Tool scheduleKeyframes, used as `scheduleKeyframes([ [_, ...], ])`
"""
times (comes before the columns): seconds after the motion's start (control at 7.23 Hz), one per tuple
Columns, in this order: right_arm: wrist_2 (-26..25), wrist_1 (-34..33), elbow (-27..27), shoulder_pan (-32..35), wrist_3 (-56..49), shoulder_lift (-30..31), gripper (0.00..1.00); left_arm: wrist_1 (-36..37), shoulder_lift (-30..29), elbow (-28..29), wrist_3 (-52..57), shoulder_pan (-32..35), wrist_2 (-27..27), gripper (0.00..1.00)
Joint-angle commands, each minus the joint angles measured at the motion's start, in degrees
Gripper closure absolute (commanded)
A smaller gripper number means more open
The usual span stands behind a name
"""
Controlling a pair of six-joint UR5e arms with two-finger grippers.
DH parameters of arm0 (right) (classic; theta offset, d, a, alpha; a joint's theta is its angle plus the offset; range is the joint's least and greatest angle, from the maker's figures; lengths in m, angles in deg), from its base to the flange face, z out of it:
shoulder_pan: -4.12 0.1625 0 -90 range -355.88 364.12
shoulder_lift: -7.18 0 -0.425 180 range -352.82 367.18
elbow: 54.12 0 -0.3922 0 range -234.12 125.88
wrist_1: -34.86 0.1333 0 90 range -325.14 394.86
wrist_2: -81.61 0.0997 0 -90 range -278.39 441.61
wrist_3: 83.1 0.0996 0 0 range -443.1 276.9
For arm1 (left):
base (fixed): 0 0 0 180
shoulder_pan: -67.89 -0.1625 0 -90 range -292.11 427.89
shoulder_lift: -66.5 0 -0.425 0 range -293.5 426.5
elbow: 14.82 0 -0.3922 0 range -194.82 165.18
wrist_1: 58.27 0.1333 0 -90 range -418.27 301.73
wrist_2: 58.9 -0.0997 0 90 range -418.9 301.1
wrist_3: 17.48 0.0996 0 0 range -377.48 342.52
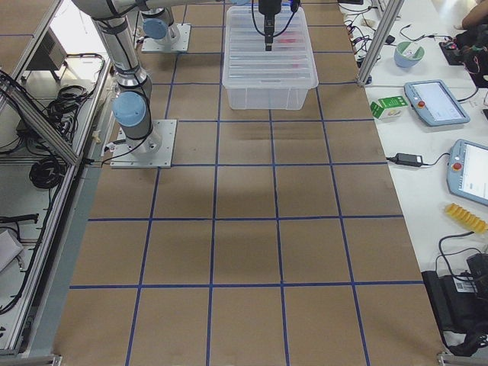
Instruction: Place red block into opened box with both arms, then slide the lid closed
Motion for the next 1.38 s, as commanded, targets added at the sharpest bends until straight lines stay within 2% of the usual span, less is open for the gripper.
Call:
scheduleKeyframes([
  [0.0, -0.4, 0.4, 0.0, 0.0, -0.3, 0.1, 0.0, 0.2, 0.2, -0.4, -0.2, 0.1, 0.0, 0.0],
  [0.55, -0.8, 1.0, 0.3, 0.0, -0.4, -0.6, 0.0, 0.2, -0.1, 0.0, -0.2, 0.1, 0.0, 0.0],
  [0.83, -0.7, -0.5, 3.8, 0.0, -0.5, -3.9, 0.0, 0.2, -0.2, -0.1, -0.3, 0.2, 0.0, 0.0],
  [0.97, -0.7, -2.5, 6.4, 0.0, -0.6, -4.6, 0.0, 0.2, 0.0, -0.1, -0.3, 0.3, 0.0, 0.0],
  [1.24, -2.0, -12.1, 12.2, -0.2, -5.0, -7.0, 0.0, 0.2, -0.1, -0.1, -0.3, 0.2, 0.0, 0.0],
])
